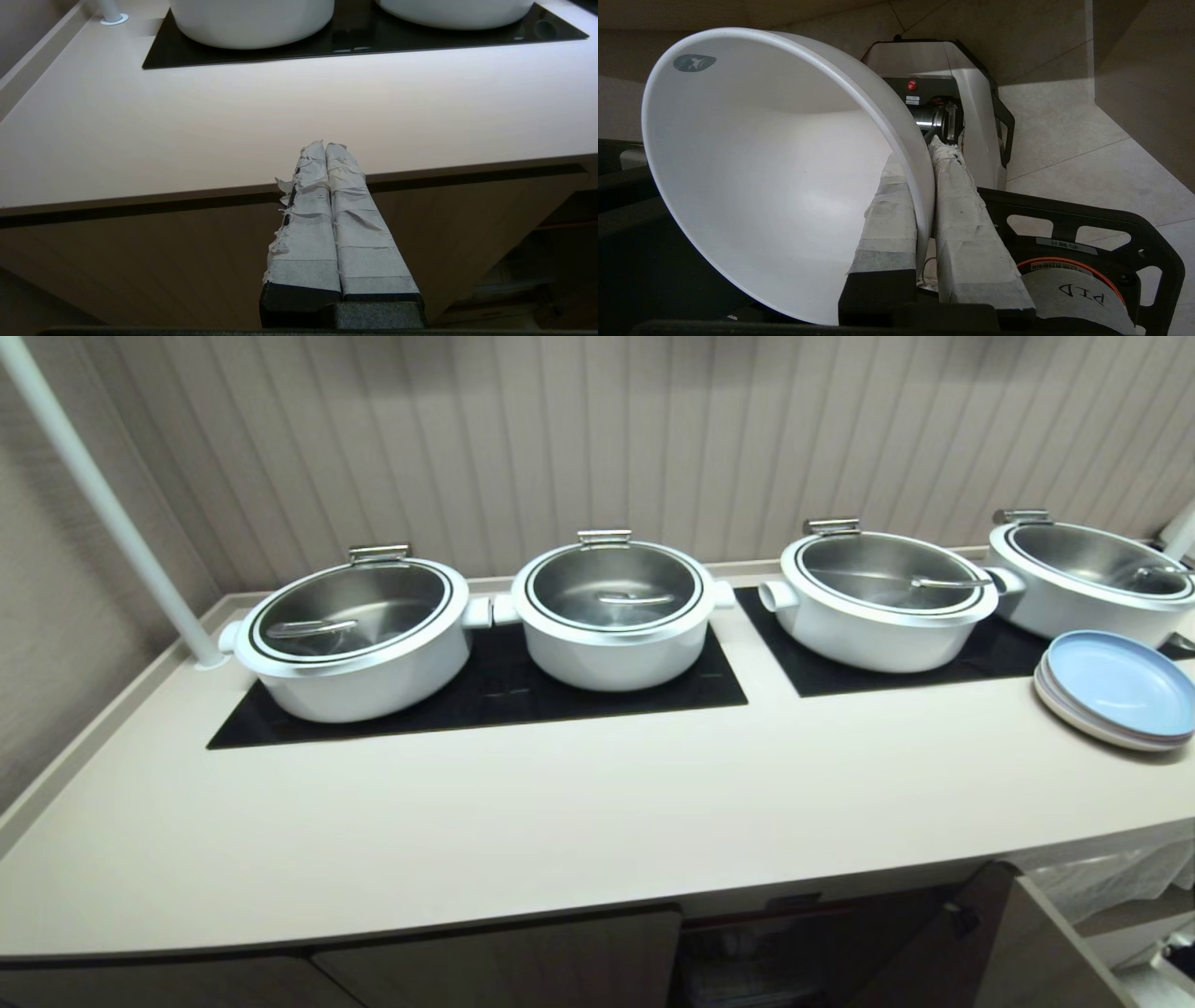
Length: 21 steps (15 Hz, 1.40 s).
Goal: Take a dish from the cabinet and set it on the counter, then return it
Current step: Put it back into the cabinet
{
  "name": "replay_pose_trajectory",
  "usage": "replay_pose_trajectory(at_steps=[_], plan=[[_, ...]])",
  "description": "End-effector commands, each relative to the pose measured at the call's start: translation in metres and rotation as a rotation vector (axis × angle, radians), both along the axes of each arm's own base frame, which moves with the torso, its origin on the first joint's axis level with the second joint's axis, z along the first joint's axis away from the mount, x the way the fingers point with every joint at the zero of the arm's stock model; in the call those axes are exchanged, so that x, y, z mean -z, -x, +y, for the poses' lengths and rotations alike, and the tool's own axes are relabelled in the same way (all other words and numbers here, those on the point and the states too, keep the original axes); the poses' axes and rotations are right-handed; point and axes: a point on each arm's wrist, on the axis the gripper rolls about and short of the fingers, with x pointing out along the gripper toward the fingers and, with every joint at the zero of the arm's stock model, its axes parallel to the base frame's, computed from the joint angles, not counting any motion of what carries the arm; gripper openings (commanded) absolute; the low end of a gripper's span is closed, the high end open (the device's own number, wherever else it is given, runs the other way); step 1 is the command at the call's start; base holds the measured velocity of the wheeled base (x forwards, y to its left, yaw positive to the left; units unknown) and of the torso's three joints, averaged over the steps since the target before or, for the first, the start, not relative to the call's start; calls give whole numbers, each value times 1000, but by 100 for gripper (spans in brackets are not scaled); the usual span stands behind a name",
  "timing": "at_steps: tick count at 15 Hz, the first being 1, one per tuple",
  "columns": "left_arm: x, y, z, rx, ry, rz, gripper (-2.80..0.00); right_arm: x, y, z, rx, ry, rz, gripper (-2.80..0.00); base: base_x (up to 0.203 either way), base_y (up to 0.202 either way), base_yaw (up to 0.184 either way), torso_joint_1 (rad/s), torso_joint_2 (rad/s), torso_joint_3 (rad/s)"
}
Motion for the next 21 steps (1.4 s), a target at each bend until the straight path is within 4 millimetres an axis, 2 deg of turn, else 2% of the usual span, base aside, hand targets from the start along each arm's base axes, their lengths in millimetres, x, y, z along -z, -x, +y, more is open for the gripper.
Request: replay_pose_trajectory(at_steps=[1, 21], plan=[[0, 0, 0, -1, 0, 0, -280, 0, 0, 0, 2, 0, 6, -280, 0, 0, 0, -61, 129, 72], [0, 0, 0, 0, 0, -1, -280, 1, 0, 0, 0, 3, 9, -280, 0, 0, 0, -99, 213, 111]])
